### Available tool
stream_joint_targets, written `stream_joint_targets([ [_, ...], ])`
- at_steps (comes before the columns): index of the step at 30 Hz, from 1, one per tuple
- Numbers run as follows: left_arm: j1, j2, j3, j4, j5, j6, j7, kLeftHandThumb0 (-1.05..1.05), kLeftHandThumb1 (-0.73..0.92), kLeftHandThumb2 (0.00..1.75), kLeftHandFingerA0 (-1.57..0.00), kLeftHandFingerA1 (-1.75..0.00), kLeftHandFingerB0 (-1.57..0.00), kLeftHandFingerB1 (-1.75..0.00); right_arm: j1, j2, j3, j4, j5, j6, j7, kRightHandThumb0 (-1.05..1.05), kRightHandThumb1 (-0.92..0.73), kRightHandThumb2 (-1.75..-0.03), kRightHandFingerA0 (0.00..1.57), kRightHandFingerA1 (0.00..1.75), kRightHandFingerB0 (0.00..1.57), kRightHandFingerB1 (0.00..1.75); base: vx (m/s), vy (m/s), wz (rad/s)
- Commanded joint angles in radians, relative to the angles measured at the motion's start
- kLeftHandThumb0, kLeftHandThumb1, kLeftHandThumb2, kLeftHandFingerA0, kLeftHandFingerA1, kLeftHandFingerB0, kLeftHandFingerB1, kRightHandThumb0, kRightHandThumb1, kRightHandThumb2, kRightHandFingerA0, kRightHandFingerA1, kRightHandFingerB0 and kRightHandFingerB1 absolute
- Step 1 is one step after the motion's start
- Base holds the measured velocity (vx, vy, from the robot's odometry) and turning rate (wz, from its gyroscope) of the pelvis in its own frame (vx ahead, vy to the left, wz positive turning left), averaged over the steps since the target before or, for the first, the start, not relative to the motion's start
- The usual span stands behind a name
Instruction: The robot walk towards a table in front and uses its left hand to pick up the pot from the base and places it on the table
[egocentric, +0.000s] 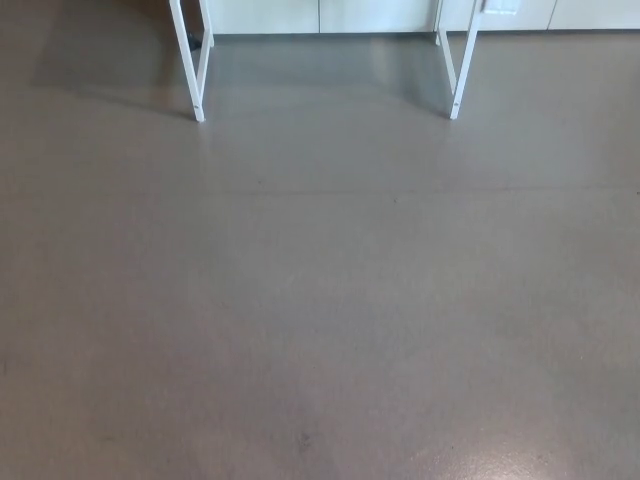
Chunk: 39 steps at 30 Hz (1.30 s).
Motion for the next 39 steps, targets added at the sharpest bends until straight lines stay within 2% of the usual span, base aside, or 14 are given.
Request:
stream_joint_targets([
  [1, 0.015, -0.012, 0.043, -0.064, -0.141, 0.085, -0.112, -0.28, 0.60, 0.58, -0.32, -0.34, -0.13, -0.28, 0.019, 0.009, -0.034, -0.067, 0.117, 0.057, 0.083, -0.44, -0.57, -0.74, 0.27, 0.50, 0.18, 0.44, 0.00, 0.000, 0.00],
  [11, 0.018, -0.007, 0.039, -0.101, -0.139, 0.117, -0.094, -0.28, 0.60, 0.58, -0.24, -0.33, -0.15, -0.28, 0.034, -0.007, 0.002, -0.096, 0.090, 0.062, 0.086, -0.43, -0.58, -0.71, 0.28, 0.48, 0.20, 0.43, 0.00, 0.000, 0.00],
  [24, -0.004, -0.004, 0.047, -0.061, -0.146, 0.110, -0.097, -0.27, 0.60, 0.58, -0.26, -0.33, -0.14, -0.28, 0.038, -0.021, 0.024, -0.108, 0.085, 0.070, 0.092, -0.43, -0.59, -0.72, 0.27, 0.48, 0.19, 0.43, 0.00, 0.005, 0.01],
  [39, -0.006, 0.001, 0.043, -0.073, -0.138, 0.120, -0.086, -0.28, 0.60, 0.58, -0.27, -0.33, -0.18, -0.29, 0.012, -0.041, 0.041, -0.011, 0.074, -0.003, 0.104, -0.41, -0.58, -0.70, 0.29, 0.48, 0.21, 0.43, 0.11, -0.124, 0.06],
])
